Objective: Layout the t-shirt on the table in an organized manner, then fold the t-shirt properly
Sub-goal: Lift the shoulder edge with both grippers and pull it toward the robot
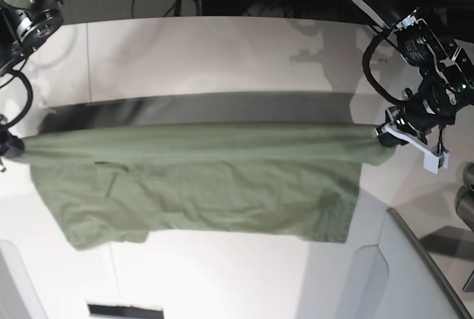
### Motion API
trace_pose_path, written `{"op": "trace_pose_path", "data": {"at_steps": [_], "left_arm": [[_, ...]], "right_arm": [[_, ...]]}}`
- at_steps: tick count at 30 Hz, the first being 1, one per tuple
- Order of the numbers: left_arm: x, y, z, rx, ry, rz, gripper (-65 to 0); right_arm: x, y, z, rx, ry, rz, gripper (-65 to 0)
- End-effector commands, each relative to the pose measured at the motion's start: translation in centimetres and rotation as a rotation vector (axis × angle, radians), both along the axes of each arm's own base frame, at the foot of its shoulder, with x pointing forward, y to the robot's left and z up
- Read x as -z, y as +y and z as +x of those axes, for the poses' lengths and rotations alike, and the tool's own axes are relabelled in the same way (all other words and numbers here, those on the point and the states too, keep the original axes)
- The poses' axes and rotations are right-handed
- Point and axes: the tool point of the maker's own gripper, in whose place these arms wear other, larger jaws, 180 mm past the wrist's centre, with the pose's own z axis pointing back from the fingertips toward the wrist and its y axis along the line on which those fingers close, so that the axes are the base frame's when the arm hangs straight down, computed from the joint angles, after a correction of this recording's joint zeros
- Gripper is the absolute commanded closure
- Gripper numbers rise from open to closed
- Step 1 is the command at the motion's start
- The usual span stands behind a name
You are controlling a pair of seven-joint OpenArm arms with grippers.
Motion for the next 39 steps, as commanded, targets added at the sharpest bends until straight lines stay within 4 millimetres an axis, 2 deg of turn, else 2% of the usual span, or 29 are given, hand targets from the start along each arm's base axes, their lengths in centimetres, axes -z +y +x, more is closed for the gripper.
{"op": "trace_pose_path", "data": {"at_steps": [1,4,12,22,31,36,39], "left_arm": [[-1.3,1.9,0.2,-0.041,-0.040,0.043,0.0],[-1.1,2.8,-0.6,-0.076,-0.032,0.039,0.0],[2.4,2.7,-5.8,-0.074,0.099,0.042,0.0],[4.3,3.2,-10.0,-0.080,0.159,0.069,0.0],[5.2,3.1,-12.0,-0.072,0.207,0.072,0.0],[6.0,0.9,-11.9,0.003,0.176,0.085,0.0],[6.3,0.4,-12.2,0.016,0.181,0.079,0.0]], "right_arm": [[-1.9,-2.1,0.8,0.029,-0.047,-0.059,-0.5],[-1.5,-2.3,0.3,0.033,-0.035,-0.058,-0.5],[2.0,-1.7,-4.3,0.033,0.075,-0.045,-0.5],[5.7,-0.1,-9.1,0.040,0.168,-0.028,0.0],[7.0,-0.3,-12.1,0.050,0.221,-0.043,0.0],[7.5,-0.2,-13.3,0.050,0.244,-0.043,0.0],[8.0,-0.2,-14.1,0.062,0.249,-0.054,0.0]]}}
